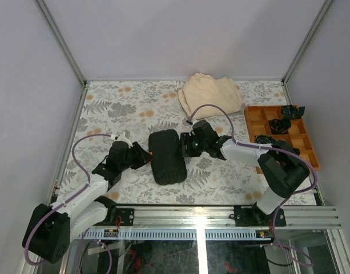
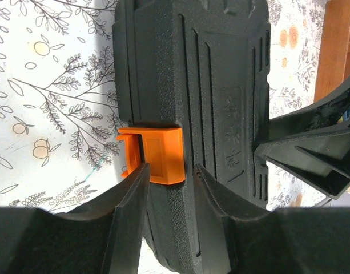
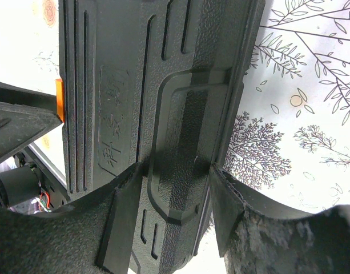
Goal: Sort the tools into containers
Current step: Close the storage box at the center of the board.
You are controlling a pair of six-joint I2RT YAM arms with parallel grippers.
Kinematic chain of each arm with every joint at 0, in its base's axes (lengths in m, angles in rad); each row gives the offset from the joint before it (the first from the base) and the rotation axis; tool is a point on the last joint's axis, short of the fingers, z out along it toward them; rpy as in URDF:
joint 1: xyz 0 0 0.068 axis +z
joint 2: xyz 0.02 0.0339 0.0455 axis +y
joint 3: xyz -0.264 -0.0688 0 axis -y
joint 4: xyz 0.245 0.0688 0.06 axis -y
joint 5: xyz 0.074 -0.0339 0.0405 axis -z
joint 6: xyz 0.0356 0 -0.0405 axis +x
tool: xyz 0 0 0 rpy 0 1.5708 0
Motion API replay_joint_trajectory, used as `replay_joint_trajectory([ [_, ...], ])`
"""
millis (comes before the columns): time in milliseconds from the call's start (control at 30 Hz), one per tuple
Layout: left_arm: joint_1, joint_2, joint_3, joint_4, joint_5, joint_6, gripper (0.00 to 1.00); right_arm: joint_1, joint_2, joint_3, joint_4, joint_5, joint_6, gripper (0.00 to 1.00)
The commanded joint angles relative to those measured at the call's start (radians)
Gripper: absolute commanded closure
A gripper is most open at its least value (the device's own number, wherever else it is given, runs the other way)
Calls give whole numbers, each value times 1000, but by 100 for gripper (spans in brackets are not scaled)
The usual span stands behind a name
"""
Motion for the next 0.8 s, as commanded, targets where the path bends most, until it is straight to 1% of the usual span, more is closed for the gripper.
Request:
replay_joint_trajectory([
  [0, -8, -11, -23, 29, -36, -13, 64, 29, 51, -13, -86, -6, -30, 45],
  [333, -8, -11, -48, 38, -54, -21, 66, 28, 49, -17, -88, -6, -34, 45],
  [533, -6, -36, -58, 21, -71, -31, 65, 28, 47, -20, -89, -2, -35, 45],
  [600, -5, -51, -56, 13, -65, -35, 64, 28, 45, -21, -90, 3, -35, 45],
  [700, -3, -79, -42, -8, -55, -36, 53, 27, 41, -19, -95, 13, -38, 45],
  [767, -2, -94, -26, -27, -45, -31, 50, 28, 41, -16, -99, 17, -42, 45],
])
